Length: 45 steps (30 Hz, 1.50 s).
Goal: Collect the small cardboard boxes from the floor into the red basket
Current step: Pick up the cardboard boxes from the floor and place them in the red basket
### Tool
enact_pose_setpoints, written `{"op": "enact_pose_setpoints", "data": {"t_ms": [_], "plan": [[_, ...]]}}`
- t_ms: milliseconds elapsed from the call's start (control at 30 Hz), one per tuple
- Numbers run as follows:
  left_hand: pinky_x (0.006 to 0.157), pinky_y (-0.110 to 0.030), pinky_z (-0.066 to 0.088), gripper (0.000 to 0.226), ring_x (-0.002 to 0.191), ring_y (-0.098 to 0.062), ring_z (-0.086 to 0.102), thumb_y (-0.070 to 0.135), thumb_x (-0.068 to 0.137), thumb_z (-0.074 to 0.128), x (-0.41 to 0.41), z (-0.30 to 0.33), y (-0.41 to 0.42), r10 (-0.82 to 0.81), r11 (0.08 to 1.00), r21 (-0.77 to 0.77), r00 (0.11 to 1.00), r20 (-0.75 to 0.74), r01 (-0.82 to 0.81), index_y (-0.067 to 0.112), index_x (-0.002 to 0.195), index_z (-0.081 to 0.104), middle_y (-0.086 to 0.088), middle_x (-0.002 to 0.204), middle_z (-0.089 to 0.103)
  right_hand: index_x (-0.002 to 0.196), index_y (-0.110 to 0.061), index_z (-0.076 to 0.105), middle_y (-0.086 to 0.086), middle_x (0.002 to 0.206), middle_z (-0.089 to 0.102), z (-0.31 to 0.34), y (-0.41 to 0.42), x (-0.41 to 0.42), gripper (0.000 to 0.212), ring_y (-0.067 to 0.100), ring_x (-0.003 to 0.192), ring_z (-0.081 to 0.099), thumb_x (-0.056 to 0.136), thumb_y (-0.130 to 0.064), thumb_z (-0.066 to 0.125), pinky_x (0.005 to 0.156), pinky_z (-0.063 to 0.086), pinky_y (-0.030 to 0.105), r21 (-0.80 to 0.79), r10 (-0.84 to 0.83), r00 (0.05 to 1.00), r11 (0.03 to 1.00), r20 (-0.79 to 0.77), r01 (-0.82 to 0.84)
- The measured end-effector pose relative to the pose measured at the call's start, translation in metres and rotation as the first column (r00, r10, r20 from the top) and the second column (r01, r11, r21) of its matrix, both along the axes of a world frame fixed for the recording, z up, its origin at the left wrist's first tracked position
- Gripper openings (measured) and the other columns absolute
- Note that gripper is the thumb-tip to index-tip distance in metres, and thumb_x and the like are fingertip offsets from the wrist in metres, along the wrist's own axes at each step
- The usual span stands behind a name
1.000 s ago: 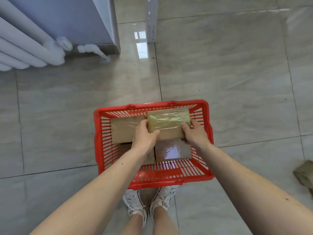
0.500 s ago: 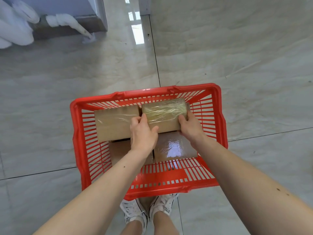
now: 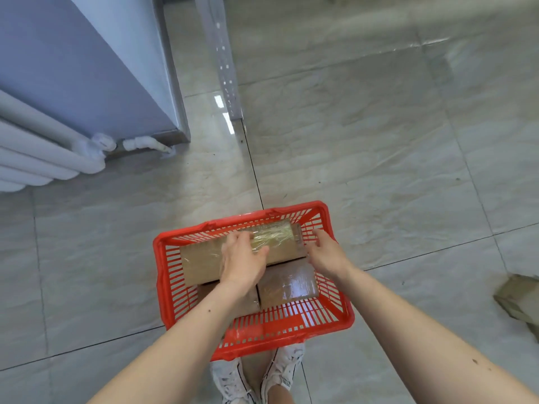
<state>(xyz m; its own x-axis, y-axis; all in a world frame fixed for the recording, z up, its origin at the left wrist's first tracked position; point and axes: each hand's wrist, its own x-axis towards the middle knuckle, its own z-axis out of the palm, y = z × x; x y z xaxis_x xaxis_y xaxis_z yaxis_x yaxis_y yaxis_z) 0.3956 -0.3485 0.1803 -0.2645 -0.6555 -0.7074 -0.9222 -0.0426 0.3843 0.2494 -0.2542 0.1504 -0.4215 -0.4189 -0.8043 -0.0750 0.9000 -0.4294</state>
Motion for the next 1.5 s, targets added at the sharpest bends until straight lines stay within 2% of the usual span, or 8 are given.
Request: {"op": "enact_pose_setpoints", "data": {"t_ms": [100, 300, 433, 567, 733, 1033, 1267, 1500], "plan": [[0.109, -0.035, 0.034, 0.041, 0.13, -0.025, 0.044, 0.033, 0.093, 0.058, -0.018, 0.065, -0.009, -0.04, 0.998, -0.056, 0.997, -0.07, 0.036, 0.013, 0.129, 0.055, -0.007, 0.135, 0.046, 0.137, -0.007, 0.05, 0.01, 0.129, 0.062, 0.07, -0.005, -0.014, 0.038, 0.031, 0.121, 0.059, 0.1, -0.016, 0.045, 0.105, 0.045, 0.04, -0.078, -0.079, 0.994, 0.994, -0.077, 0.073], [0.101, -0.04, 0.046, 0.038, 0.113, -0.021, 0.058, 0.035, 0.093, 0.057, -0.045, 0.206, -0.006, -0.067, 0.992, -0.117, 0.971, -0.23, 0.041, 0.014, 0.125, 0.054, -0.004, 0.13, 0.048, 0.14, -0.011, 0.045, 0.016, 0.127, 0.062, 0.217, 0.006, -0.027, 0.044, 0.032, 0.114, 0.065, 0.097, -0.018, 0.047, 0.104, 0.047, 0.047, -0.233, -0.251, 0.957, 0.949, -0.143, 0.214], [0.098, -0.038, 0.047, 0.035, 0.108, -0.02, 0.059, 0.034, 0.093, 0.055, -0.056, 0.289, 0.006, -0.119, 0.985, -0.16, 0.939, -0.323, 0.07, 0.015, 0.122, 0.052, -0.004, 0.13, 0.046, 0.124, -0.016, 0.055, 0.005, 0.112, 0.064, 0.309, 0.025, -0.021, 0.032, 0.025, 0.104, 0.068, 0.093, -0.022, 0.054, 0.096, 0.053, 0.046, -0.344, -0.369, 0.915, 0.891, -0.164, 0.297], [0.084, -0.027, 0.04, 0.035, 0.096, -0.014, 0.057, 0.035, 0.095, 0.054, -0.065, 0.362, 0.027, -0.204, 0.974, -0.17, 0.897, -0.391, 0.148, 0.015, 0.123, 0.052, -0.002, 0.128, 0.044, 0.112, -0.02, 0.057, -0.004, 0.096, 0.062, 0.385, 0.056, -0.013, 0.019, 0.022, 0.094, 0.07, 0.093, -0.02, 0.057, 0.087, 0.055, 0.042, -0.441, -0.475, 0.861, 0.822, -0.181, 0.36], [0.095, -0.033, 0.045, 0.036, 0.103, -0.019, 0.059, 0.035, 0.092, 0.057, -0.072, 0.434, 0.056, -0.318, 0.947, -0.19, 0.837, -0.445, 0.259, 0.014, 0.122, 0.054, -0.005, 0.129, 0.047, 0.108, -0.015, 0.055, -0.002, 0.089, 0.059, 0.456, 0.104, -0.005, 0.015, 0.03, 0.099, 0.069, 0.094, -0.011, 0.054, 0.075, 0.047, 0.032, -0.513, -0.59, 0.786, 0.739, -0.183, 0.435], [0.096, -0.037, 0.049, 0.03, 0.108, -0.021, 0.06, 0.035, 0.089, 0.059, -0.096, 0.501, 0.138, -0.394, 0.917, -0.174, 0.751, -0.529, 0.359, 0.017, 0.113, 0.059, -0.004, 0.116, 0.062, 0.107, -0.015, 0.056, 0.002, 0.093, 0.061, 0.52, 0.2, -0.011, 0.016, 0.022, 0.079, 0.069, 0.092, -0.011, 0.056, 0.082, 0.053, 0.04, -0.571, -0.771, 0.606, 0.593, -0.198, 0.568], [0.095, -0.038, 0.05, 0.03, 0.107, -0.022, 0.06, 0.035, 0.088, 0.059, -0.135, 0.514, 0.224, -0.452, 0.886, -0.176, 0.712, -0.537, 0.43, 0.017, 0.112, 0.06, -0.003, 0.114, 0.062, 0.105, -0.017, 0.056, -0.002, 0.09, 0.06, 0.533, 0.288, -0.042, 0.015, 0.019, 0.076, 0.07, 0.09, -0.014, 0.058, 0.083, 0.055, 0.04, -0.57, -0.808, 0.544, 0.562, -0.224, 0.599], [0.096, -0.038, 0.05, 0.033, 0.109, -0.022, 0.06, 0.031, 0.088, 0.059, -0.196, 0.523, 0.322, -0.441, 0.888, -0.164, 0.692, -0.571, 0.43, 0.014, 0.115, 0.061, -0.003, 0.115, 0.063, 0.108, -0.013, 0.054, 0.0, 0.09, 0.055, 0.542, 0.381, -0.1, 0.016, 0.019, 0.073, 0.066, 0.092, -0.013, 0.057, 0.064, 0.049, 0.029, -0.574, -0.815, 0.548, 0.544, -0.189, 0.611]]}}
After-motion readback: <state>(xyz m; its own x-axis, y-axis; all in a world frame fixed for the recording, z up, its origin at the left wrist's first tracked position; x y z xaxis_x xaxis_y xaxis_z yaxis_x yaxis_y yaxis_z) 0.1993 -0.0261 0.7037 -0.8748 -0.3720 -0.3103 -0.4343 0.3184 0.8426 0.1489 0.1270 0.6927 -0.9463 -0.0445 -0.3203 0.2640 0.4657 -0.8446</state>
